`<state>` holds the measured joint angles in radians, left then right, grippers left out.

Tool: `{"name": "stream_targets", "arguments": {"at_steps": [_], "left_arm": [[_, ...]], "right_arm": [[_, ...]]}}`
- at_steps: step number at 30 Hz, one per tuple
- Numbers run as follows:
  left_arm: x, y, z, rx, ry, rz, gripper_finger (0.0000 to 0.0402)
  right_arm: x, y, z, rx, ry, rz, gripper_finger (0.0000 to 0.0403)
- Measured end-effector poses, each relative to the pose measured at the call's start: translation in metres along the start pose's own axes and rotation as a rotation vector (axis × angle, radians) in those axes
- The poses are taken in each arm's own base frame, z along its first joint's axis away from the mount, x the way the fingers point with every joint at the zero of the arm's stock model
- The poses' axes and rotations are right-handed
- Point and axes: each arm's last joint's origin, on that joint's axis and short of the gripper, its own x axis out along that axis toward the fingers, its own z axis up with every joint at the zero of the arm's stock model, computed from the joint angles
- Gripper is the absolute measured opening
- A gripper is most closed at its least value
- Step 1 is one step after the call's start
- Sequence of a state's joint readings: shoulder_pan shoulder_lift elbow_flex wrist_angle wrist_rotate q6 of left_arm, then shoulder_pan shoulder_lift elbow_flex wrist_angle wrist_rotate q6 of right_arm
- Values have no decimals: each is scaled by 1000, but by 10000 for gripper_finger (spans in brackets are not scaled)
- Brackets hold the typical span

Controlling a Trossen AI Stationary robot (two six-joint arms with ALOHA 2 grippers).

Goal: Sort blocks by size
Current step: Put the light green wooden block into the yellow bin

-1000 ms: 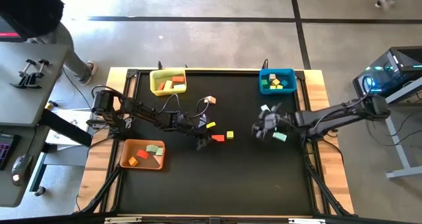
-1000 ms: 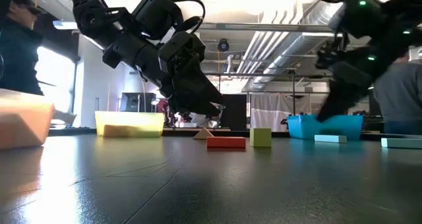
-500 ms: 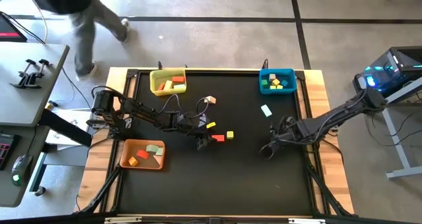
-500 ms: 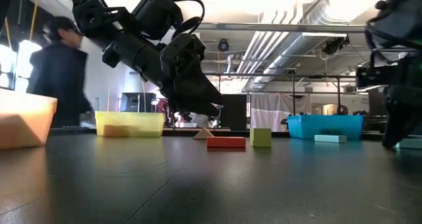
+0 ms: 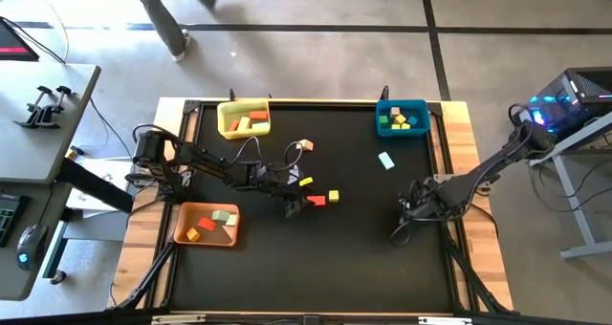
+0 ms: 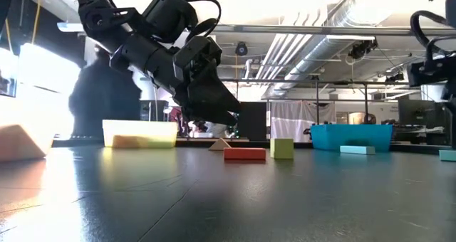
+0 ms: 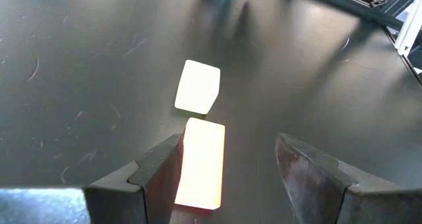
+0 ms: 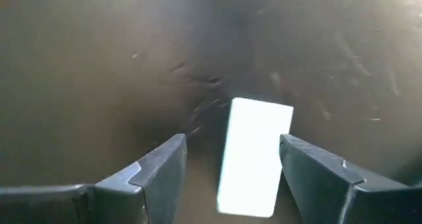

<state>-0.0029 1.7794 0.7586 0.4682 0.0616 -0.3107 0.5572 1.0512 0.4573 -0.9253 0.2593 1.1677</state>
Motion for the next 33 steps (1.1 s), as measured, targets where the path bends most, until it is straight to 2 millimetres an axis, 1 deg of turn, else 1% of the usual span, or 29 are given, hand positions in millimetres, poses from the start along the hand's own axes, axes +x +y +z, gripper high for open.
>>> {"name": "stream_targets", "arguments": {"at_steps": [4,9,13,18,22,24,28,33], "left_arm": [[0,0,0,0,0,0,230],[0,0,0,0,0,1,230],[0,0,0,0,0,2,230],[0,0,0,0,-1,4,230],[0,0,0,0,-2,5,230],[0,0,0,0,-2,5,230],[0,0,0,0,-2,5,230],[0,0,0,0,-2,6,230]], "right_arm": [[-1,1,-1,-46,32,19,240],[1,1,-2,-50,36,9,235],[6,-1,-3,-48,42,-11,212],[8,-2,-1,-29,54,-17,178],[8,-3,2,-47,58,-10,163],[11,-2,3,-72,48,5,161],[22,-3,5,-95,-5,56,160],[26,1,10,-96,-76,90,155]]}}
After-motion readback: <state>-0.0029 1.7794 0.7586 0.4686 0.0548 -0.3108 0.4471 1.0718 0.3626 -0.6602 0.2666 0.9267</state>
